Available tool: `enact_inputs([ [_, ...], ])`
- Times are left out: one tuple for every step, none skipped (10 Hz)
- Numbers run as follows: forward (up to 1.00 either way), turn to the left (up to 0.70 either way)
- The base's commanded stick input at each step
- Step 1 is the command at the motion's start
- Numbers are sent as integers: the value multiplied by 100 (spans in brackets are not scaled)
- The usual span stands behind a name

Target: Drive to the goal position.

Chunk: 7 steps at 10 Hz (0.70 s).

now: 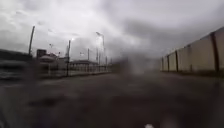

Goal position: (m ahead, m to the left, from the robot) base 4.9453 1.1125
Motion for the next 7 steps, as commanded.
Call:
enact_inputs([
  [50,-36],
  [50,-48],
  [50,-48],
  [50,-48],
  [50,-48],
  [50,-48],
  [50,-48],
])
